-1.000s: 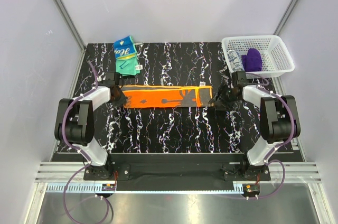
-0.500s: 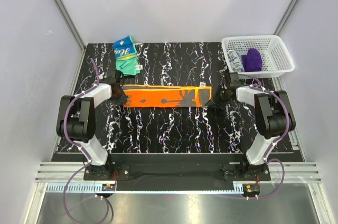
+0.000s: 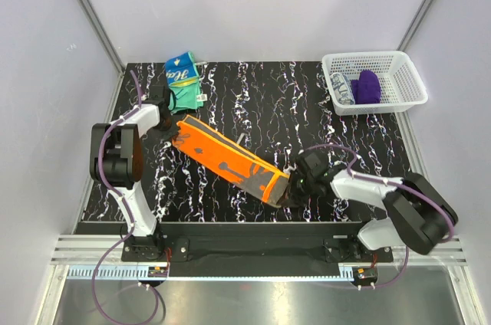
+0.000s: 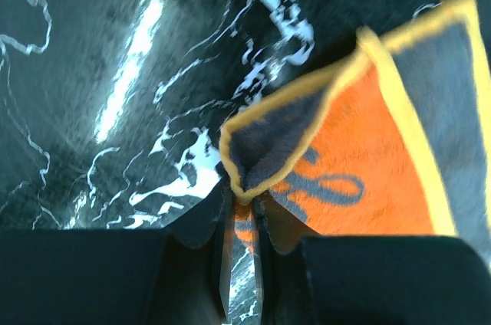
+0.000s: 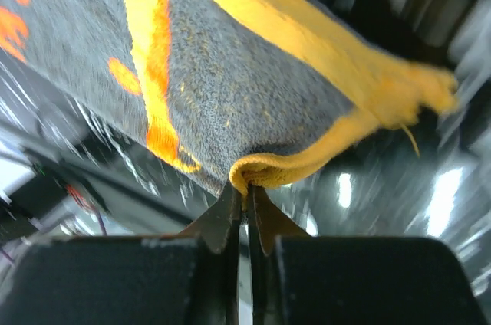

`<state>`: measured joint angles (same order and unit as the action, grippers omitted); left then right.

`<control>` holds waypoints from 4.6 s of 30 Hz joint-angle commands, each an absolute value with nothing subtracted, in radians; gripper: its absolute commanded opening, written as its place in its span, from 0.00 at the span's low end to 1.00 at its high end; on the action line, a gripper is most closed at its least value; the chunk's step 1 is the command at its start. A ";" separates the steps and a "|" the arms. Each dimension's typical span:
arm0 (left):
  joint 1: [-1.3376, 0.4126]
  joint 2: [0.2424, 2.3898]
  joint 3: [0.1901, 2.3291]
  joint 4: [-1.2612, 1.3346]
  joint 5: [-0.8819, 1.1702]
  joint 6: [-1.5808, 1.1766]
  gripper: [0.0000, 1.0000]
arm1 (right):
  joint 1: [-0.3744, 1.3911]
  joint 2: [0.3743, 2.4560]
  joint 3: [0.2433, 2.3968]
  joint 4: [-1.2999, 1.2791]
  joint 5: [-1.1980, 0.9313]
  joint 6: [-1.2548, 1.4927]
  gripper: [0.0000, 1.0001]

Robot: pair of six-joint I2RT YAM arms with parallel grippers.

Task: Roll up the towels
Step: Fold the towel, then roll the towel

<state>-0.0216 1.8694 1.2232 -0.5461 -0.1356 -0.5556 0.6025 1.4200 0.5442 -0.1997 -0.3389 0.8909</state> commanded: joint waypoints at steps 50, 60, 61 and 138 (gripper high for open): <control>-0.933 1.069 0.578 -0.153 -0.071 -0.683 0.68 | 1.020 1.322 0.425 -0.156 0.209 1.284 0.24; -0.999 1.065 0.564 -0.117 -0.095 -0.637 0.67 | 1.032 1.181 0.491 -0.417 0.227 1.266 0.08; -1.009 1.078 0.568 -0.106 -0.092 -0.635 0.67 | 1.031 1.158 0.508 -0.472 0.227 1.264 0.08; -1.155 1.574 0.709 0.178 -0.189 -0.598 0.56 | 0.698 1.286 1.004 -0.592 0.271 0.738 0.89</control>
<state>-1.1500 1.5871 0.6842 0.2070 -0.1055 -0.6018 0.7002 1.3666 1.0496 -0.5556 0.2535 0.7410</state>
